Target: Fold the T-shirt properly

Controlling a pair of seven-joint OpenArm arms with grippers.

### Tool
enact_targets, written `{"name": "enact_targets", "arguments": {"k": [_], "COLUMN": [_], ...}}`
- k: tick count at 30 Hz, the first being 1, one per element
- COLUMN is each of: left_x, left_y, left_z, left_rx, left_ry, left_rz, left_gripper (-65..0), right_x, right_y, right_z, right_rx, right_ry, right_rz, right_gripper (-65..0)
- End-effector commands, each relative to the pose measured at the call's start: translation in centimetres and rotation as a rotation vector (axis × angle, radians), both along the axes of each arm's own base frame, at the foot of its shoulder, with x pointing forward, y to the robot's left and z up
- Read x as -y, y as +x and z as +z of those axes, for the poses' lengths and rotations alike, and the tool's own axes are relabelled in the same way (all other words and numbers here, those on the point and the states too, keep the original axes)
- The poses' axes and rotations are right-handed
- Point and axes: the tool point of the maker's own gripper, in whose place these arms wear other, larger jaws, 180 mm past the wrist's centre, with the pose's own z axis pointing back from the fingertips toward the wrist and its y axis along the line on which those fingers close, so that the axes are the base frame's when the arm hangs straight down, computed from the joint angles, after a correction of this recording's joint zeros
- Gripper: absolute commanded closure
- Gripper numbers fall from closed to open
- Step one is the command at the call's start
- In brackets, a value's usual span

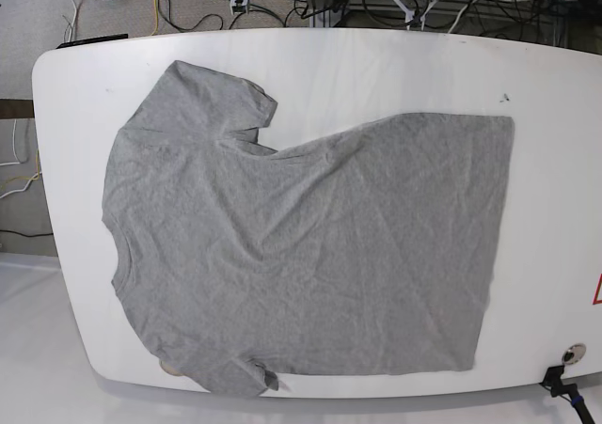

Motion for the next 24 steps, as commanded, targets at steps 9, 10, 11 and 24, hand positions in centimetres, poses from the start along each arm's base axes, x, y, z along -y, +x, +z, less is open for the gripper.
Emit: {"name": "enact_targets", "arguments": {"k": [9, 10, 11, 24], "left_x": [-0.3, -0.3, -0.4, -1.3], "left_y": [-0.7, -0.8, -0.7, -2.3], "left_z": [0.0, 0.0, 0.0, 0.1], "left_rx": [-0.001, -0.004, 0.002, -0.021], "left_ry": [0.004, 0.004, 0.005, 0.014], "left_rz": [-0.003, 0.004, -0.001, -0.002], "left_gripper": [0.0, 0.0, 0.0, 0.0], "right_x": [3.4, 3.5, 3.7, 5.7], "right_y": [-2.1, -2.3, -2.2, -4.4], "right_z": [0.2, 0.3, 0.2, 0.6], "right_rx": [-0.026, -0.029, -0.026, -0.058], "right_ry": [-0.046, -0.047, -0.048, -0.075], "right_rz": [0.004, 0.005, 0.006, 0.007], "right_gripper": [0.0, 0.0, 0.0, 0.0]}}
